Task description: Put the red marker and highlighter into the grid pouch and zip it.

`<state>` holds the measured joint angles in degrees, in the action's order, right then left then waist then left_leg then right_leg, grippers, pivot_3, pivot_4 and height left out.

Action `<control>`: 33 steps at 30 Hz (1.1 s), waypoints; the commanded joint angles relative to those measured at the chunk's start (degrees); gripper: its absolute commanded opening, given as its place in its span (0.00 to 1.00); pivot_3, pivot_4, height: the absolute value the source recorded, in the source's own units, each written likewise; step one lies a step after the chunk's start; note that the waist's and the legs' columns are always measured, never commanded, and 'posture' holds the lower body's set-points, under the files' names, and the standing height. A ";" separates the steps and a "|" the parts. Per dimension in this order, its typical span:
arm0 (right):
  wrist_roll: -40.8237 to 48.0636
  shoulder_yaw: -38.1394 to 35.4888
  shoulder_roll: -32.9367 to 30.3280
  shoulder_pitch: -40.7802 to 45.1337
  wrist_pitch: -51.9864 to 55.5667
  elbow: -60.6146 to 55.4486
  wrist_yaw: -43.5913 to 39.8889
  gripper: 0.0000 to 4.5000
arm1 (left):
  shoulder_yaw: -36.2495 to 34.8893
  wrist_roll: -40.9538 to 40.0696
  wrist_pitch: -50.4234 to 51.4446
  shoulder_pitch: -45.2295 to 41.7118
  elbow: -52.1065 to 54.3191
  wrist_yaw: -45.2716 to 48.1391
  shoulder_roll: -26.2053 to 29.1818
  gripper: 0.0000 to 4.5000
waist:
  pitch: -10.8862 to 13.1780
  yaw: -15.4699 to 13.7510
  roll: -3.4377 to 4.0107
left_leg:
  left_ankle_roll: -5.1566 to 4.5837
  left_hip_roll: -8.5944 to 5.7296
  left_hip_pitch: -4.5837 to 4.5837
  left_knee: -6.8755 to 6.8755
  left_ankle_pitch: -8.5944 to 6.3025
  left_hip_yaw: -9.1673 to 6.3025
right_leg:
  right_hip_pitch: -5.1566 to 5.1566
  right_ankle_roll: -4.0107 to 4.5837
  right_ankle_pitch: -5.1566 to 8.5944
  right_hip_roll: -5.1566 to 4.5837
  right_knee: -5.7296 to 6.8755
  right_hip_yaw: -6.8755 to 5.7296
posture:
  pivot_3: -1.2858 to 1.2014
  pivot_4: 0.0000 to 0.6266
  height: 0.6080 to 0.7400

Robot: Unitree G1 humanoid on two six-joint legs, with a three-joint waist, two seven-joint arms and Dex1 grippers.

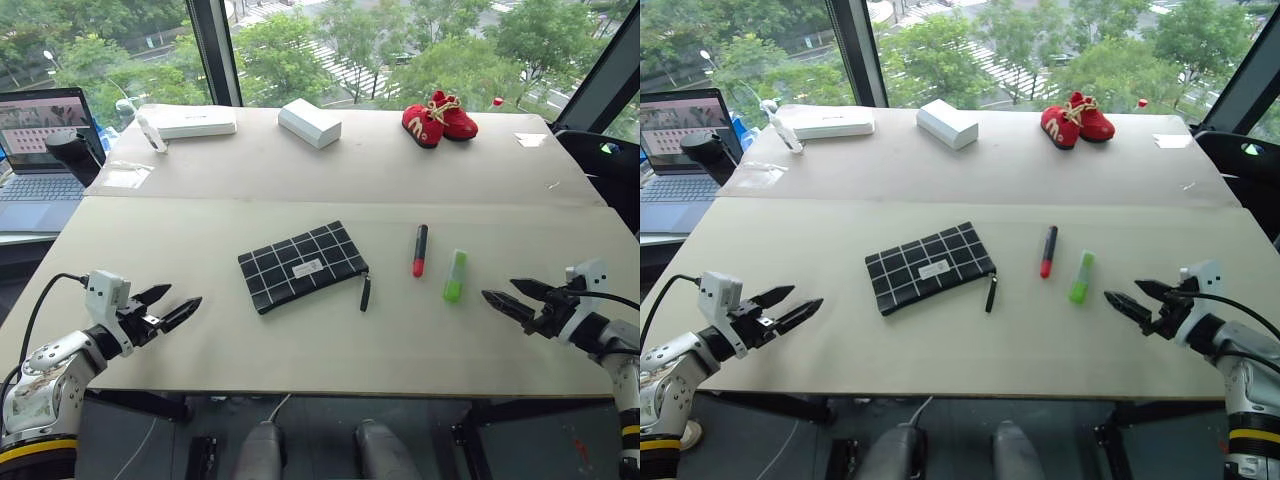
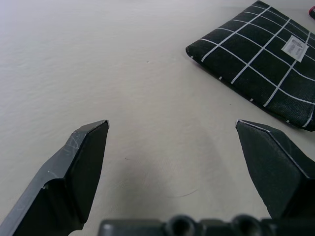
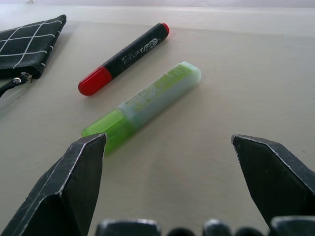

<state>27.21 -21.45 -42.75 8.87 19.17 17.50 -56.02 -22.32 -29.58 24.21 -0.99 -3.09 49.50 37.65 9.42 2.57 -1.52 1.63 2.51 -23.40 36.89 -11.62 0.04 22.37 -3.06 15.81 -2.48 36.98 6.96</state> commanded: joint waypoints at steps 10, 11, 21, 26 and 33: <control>1.06 -1.09 -0.78 2.45 -1.46 -0.80 -1.95 0.77 | 9.88 18.18 -42.43 -8.06 -23.00 12.50 7.47 1.00 | 0.00 0.03 0.01 | 0.00 -0.01 0.00 -0.02 0.00 0.05 | 0.01 0.15 -0.07 0.00 -0.07 0.02 | 0.52 0.24 0.92; 1.50 -1.00 -0.72 2.62 -1.07 -1.62 -2.38 0.68 | 10.37 19.12 -45.40 -8.97 -24.37 12.05 7.39 1.00 | 0.00 -0.04 0.01 | 0.00 0.00 -0.02 -0.03 0.00 0.05 | 0.02 0.15 -0.07 0.00 -0.09 0.02 | 0.52 0.24 0.92; 2.04 11.41 5.73 11.73 4.32 -15.25 -1.57 0.02 | 16.90 25.29 -61.28 -15.45 -27.78 10.13 6.19 1.00 | -0.01 0.29 0.01 | 0.00 0.07 0.00 0.00 0.00 0.02 | 0.03 0.15 -0.08 0.06 0.05 0.00 | 0.52 0.24 0.92; -6.17 21.56 12.84 20.09 0.81 -13.10 3.23 0.02 | 20.61 26.48 -64.02 -16.16 -26.49 9.73 5.04 1.00 | -0.01 -0.02 0.02 | 0.00 0.01 -0.40 0.07 0.00 0.01 | 0.43 0.17 -0.09 0.02 0.14 -0.01 | 0.52 0.24 0.92; -18.79 30.98 17.79 28.95 -4.02 -4.37 9.23 0.02 | 23.70 27.57 -66.05 -17.34 -27.16 9.19 4.91 1.00 | -0.01 -0.65 0.03 | 0.00 -0.01 -0.77 0.30 0.01 -0.03 | 0.82 0.20 -0.11 0.00 0.38 -0.08 | 0.52 0.24 0.92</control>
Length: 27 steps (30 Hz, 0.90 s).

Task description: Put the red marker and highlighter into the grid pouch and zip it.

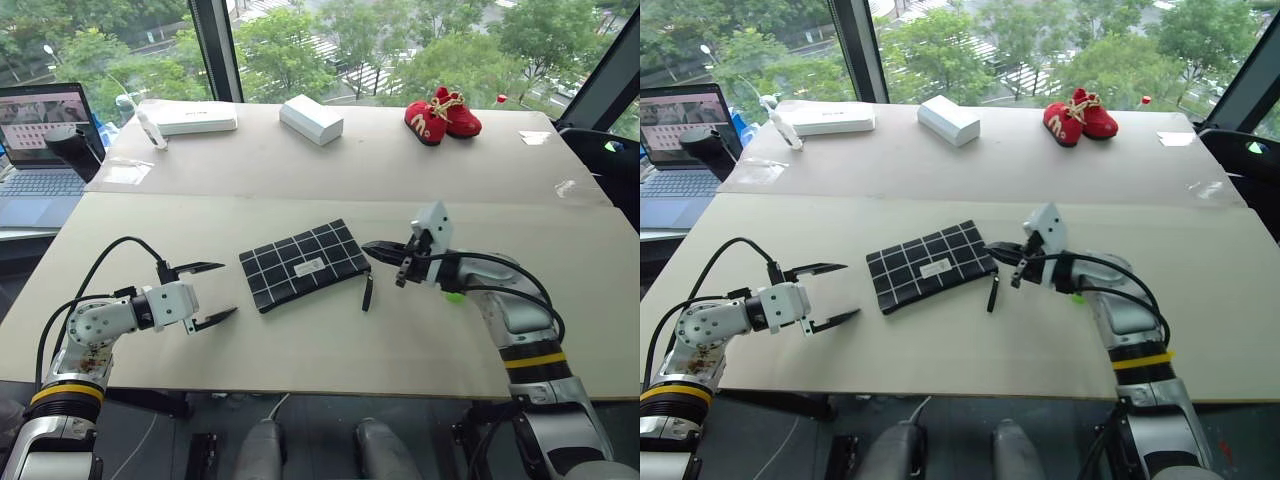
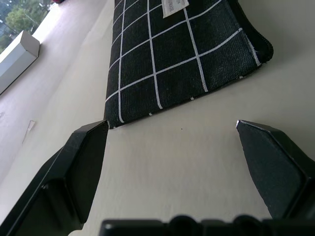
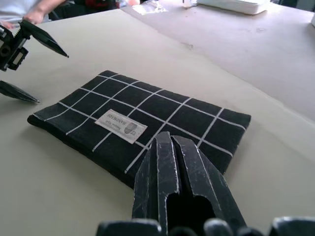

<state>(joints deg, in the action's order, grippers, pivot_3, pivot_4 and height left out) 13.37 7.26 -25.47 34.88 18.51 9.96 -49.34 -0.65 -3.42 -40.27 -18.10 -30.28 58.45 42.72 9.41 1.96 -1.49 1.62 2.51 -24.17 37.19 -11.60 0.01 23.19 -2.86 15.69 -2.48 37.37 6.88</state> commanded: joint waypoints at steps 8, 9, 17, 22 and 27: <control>-20.30 10.88 -2.68 7.36 -18.72 19.48 4.20 0.02 | 3.83 1.54 -2.02 -1.14 0.61 -0.56 -0.76 1.00 | -0.01 -0.24 0.01 | 0.00 -0.01 0.02 0.06 0.00 0.01 | 0.02 0.00 0.00 0.00 0.12 0.00 | 0.52 0.24 0.92; -22.10 11.79 -2.99 7.77 -20.41 21.02 4.81 0.02 | 3.97 1.45 -1.80 -1.19 1.02 -0.56 -0.79 1.00 | -0.01 -0.13 0.01 | 0.00 -0.01 0.03 0.06 0.00 0.02 | 0.03 0.00 0.00 0.00 0.15 0.00 | 0.52 0.24 0.92; -26.76 13.42 -3.02 9.03 -26.82 25.58 5.74 0.02 | 6.43 3.79 -2.65 -4.73 0.12 -1.35 -1.79 1.00 | -0.01 0.01 0.01 | -0.01 0.00 0.13 0.10 0.00 0.03 | -0.04 0.00 0.01 0.01 0.25 0.00 | 0.52 0.24 0.92; -27.12 12.27 -2.73 9.69 -27.40 26.14 6.37 0.02 | 8.34 7.32 -6.16 -7.42 -3.60 -4.03 -3.25 1.00 | -0.02 0.09 0.01 | -0.01 -0.01 0.14 0.24 0.00 0.02 | -0.09 0.01 0.00 0.01 0.30 0.01 | 0.52 0.24 0.92; -26.87 8.25 -2.87 14.20 -26.62 29.18 13.25 0.02 | 8.89 6.45 -6.73 -7.39 -4.16 -3.75 -2.86 1.00 | -0.02 0.11 0.01 | -0.01 -0.01 0.14 0.26 0.01 0.01 | -0.08 0.00 0.00 0.01 0.34 0.01 | 0.52 0.24 0.92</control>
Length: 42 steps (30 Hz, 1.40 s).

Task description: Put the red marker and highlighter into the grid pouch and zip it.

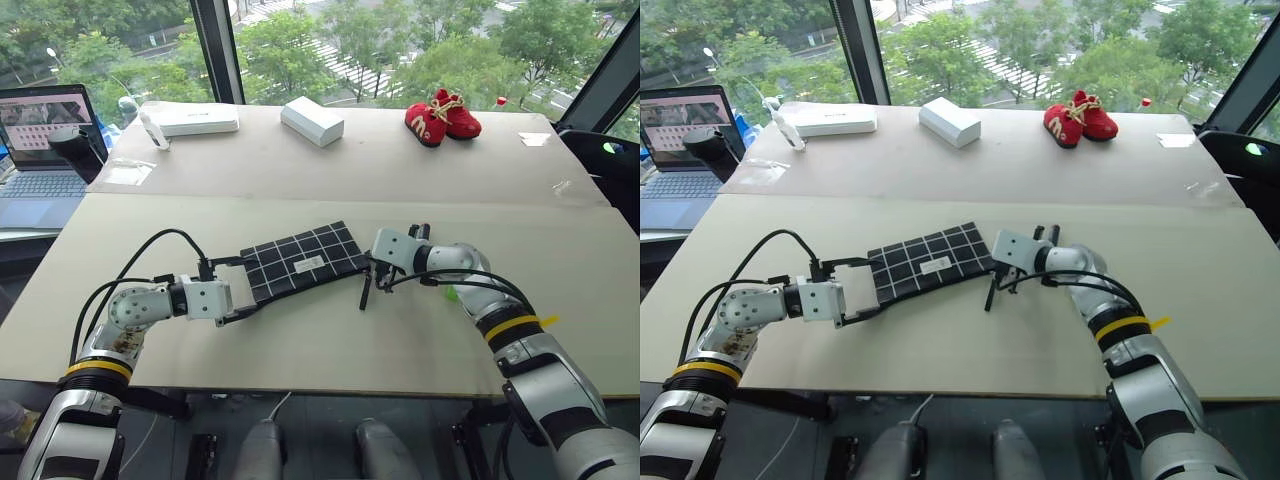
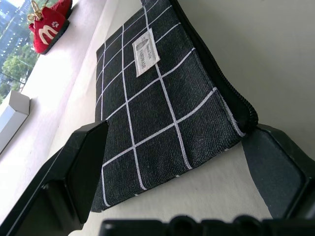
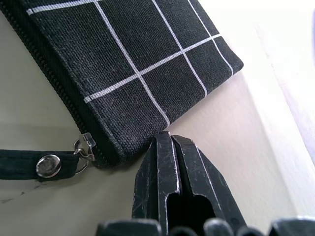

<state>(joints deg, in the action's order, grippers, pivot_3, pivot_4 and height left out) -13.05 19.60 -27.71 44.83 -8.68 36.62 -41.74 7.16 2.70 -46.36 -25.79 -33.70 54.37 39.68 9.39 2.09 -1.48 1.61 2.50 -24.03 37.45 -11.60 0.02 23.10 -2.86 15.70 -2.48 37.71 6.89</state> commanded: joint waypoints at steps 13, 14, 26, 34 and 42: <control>9.13 -7.80 3.85 0.32 4.66 -6.49 -3.41 0.02 | 1.17 -0.98 -1.00 0.33 -2.15 0.58 0.48 1.00 | 0.01 0.29 0.02 | -0.01 0.00 -0.04 0.05 0.00 -0.03 | 0.05 0.00 0.00 0.00 0.15 -0.02 | 0.52 0.24 0.92; 8.82 -7.57 4.26 -0.05 5.19 -5.92 -3.15 0.02 | 1.17 -1.01 -1.04 0.37 -2.13 0.51 0.49 1.00 | 0.01 0.30 0.02 | -0.01 0.00 -0.05 0.06 0.00 -0.02 | 0.06 0.00 0.00 0.00 0.14 -0.01 | 0.52 0.24 0.92; -0.04 -0.44 2.02 -2.62 1.03 -0.84 -4.81 0.02 | 0.97 -1.17 -1.35 0.35 -2.28 0.01 0.45 1.00 | 0.00 0.38 0.03 | -0.01 0.00 0.02 0.07 0.00 0.00 | 0.05 0.00 0.01 0.01 0.19 0.00 | 0.52 0.24 0.92; 2.56 -6.41 3.11 4.18 1.04 2.01 2.14 0.02 | 1.31 -1.35 -1.59 0.07 -2.70 0.23 -0.02 1.00 | 0.01 0.46 0.03 | -0.01 0.01 0.07 0.09 0.00 0.00 | 0.03 0.00 0.01 0.02 0.24 0.00 | 0.52 0.24 0.92; 9.77 -6.89 4.82 0.13 7.29 -9.47 -8.04 0.02 | 1.68 -1.27 -1.44 -0.48 -2.89 0.17 -0.74 1.00 | 0.01 0.23 0.03 | -0.01 0.01 0.05 0.10 0.00 -0.01 | 0.04 0.00 0.01 0.01 0.25 -0.01 | 0.52 0.24 0.92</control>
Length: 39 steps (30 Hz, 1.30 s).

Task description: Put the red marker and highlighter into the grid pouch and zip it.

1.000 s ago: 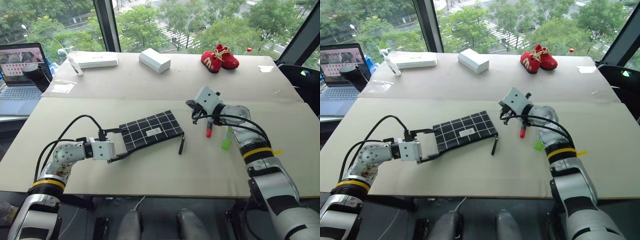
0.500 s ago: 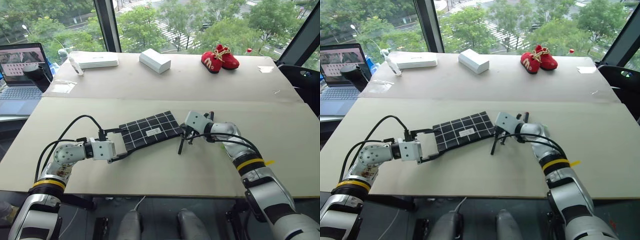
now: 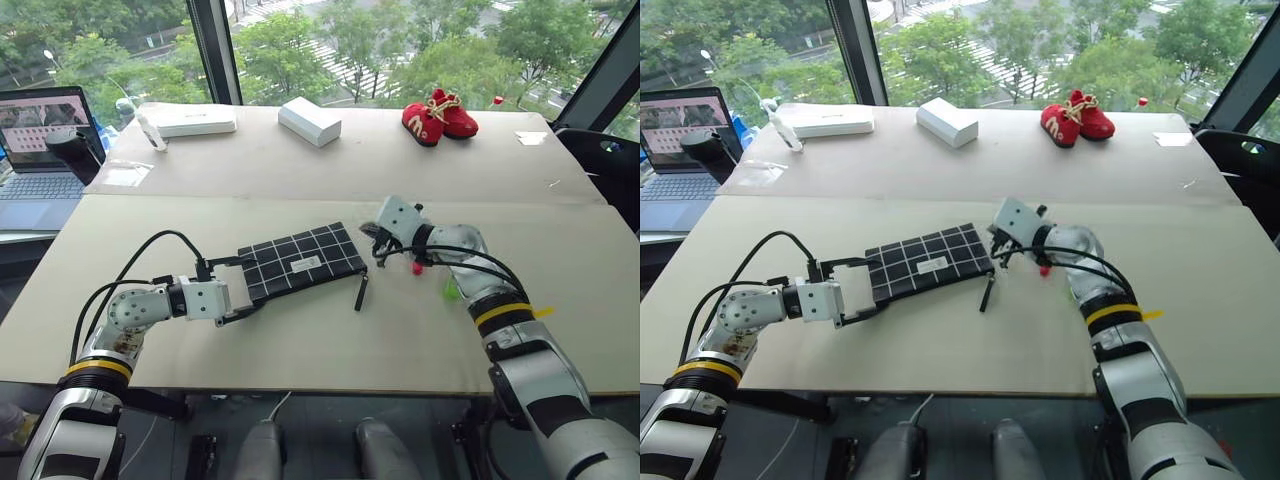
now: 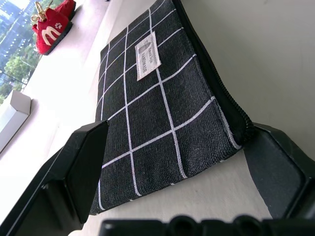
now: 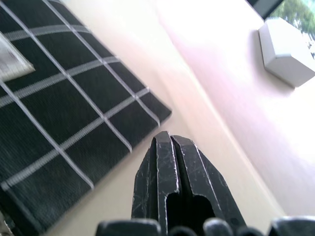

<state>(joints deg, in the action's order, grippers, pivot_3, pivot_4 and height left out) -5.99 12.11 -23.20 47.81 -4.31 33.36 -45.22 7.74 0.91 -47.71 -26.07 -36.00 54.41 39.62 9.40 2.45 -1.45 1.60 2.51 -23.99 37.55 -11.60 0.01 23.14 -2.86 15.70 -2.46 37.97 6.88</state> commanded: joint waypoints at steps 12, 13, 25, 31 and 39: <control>-4.98 6.71 -2.47 -7.93 2.67 -7.82 -5.31 0.02 | 0.47 1.29 -0.83 -2.35 -3.14 -0.19 0.28 1.00 | 0.00 -0.23 0.00 | 0.00 0.00 -0.09 0.15 0.00 -0.02 | 0.01 -0.01 0.01 0.01 0.01 -0.05 | 0.52 0.24 0.92; -5.20 6.77 -2.53 -7.78 2.28 -7.68 -5.24 0.02 | 0.50 2.02 -1.27 -2.96 -4.23 -0.65 0.51 1.00 | 0.00 -0.22 0.00 | 0.00 -0.01 -0.09 0.16 0.00 -0.03 | 0.01 -0.02 0.01 0.01 0.02 -0.05 | 0.52 0.24 0.92; -4.79 6.13 -2.40 -7.22 1.51 -7.28 -4.99 0.02 | 4.64 11.03 -12.78 -8.25 -15.45 -9.78 -3.22 1.00 | -0.01 -0.52 0.00 | 0.00 -0.02 0.12 0.21 0.00 -0.02 | -0.21 -0.02 0.01 0.01 0.05 -0.04 | 0.52 0.24 0.92; -4.67 5.99 -2.41 -7.16 1.30 -6.72 -4.75 0.02 | 6.97 12.50 -16.97 -9.67 -17.07 -10.64 -4.92 1.00 | -0.01 -0.89 -0.01 | 0.00 -0.03 0.15 0.22 0.00 -0.01 | -0.26 -0.03 0.01 0.00 0.01 -0.03 | 0.52 0.24 0.92; -4.48 5.87 -2.20 -7.01 1.17 -6.15 -4.38 0.02 | 9.02 14.68 -18.10 -13.24 -21.99 -11.67 -5.19 1.00 | -0.01 -1.15 -0.01 | 0.00 -0.04 0.23 0.22 0.00 -0.01 | -0.38 -0.04 0.02 0.00 0.00 -0.03 | 0.52 0.24 0.92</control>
<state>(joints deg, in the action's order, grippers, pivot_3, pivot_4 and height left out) -10.15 18.40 -25.09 40.26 -3.25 26.42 -49.80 14.92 13.41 -66.00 -39.05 -56.12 42.25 34.81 9.39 1.30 -1.46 1.60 2.47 -23.74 37.77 -11.60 0.00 22.74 -2.91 15.73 -2.46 37.96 6.85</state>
